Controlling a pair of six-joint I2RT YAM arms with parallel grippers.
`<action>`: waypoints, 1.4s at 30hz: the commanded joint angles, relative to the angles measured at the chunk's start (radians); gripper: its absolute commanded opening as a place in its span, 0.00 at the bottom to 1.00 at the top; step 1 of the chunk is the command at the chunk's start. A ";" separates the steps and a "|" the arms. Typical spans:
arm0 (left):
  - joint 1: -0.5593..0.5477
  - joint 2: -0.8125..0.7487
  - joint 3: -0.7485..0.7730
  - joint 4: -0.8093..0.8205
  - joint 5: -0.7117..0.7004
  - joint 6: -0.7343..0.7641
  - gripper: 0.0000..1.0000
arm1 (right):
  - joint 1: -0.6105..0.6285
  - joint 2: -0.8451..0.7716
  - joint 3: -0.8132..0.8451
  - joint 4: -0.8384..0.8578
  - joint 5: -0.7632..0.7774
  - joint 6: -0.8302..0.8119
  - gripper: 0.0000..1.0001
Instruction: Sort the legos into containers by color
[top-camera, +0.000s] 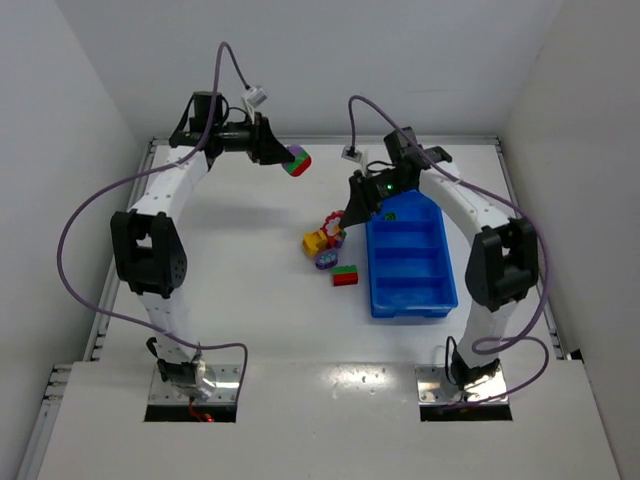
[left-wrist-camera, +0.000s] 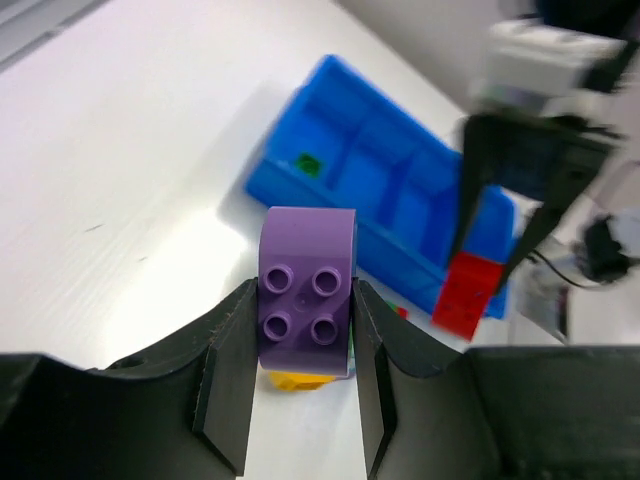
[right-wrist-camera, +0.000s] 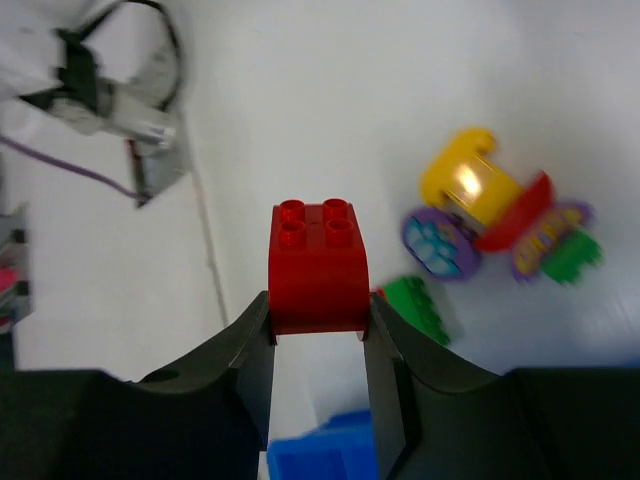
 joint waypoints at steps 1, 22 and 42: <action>-0.009 -0.054 -0.049 0.069 -0.243 0.041 0.07 | -0.043 -0.140 -0.060 0.027 0.235 0.005 0.00; -0.151 -0.150 -0.156 0.190 -0.772 -0.078 0.00 | -0.055 -0.638 -0.571 -0.188 0.671 -0.292 0.00; -0.151 -0.159 -0.195 0.179 -0.823 -0.069 0.00 | -0.037 -0.571 -0.674 -0.095 0.705 -0.366 0.21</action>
